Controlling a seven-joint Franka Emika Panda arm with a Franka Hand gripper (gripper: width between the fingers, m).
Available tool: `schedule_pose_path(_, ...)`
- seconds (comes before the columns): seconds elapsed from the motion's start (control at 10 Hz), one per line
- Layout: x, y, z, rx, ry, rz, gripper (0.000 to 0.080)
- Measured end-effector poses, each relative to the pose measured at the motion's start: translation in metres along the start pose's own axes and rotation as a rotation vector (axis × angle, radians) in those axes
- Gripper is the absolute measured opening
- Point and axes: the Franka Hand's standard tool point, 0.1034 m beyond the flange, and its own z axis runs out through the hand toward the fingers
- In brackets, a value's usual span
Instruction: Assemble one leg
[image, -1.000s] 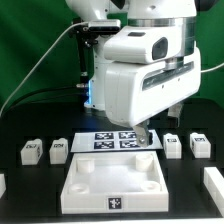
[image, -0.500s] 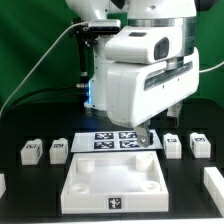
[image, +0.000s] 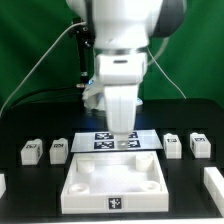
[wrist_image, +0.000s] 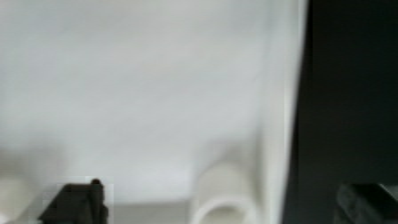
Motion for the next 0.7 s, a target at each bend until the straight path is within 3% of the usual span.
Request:
schedule_pose_path(0.1,-0.009,-0.009,0.011,0.014,0.004,-0.003,0.065)
schedule_pose_path(0.2,-0.01,-0.011,0.022,0.008,0.011,0.01,0.065)
schedule_pose_path(0.4,-0.008,-0.015,0.041,0.023,0.019,0.013,0.065)
schedule_pose_path(0.5,-0.007,-0.014,0.05,0.017,0.024,0.015,0.065)
schedule_pose_path(0.7,-0.006,-0.014,0.053,0.005,0.027,0.021,0.065)
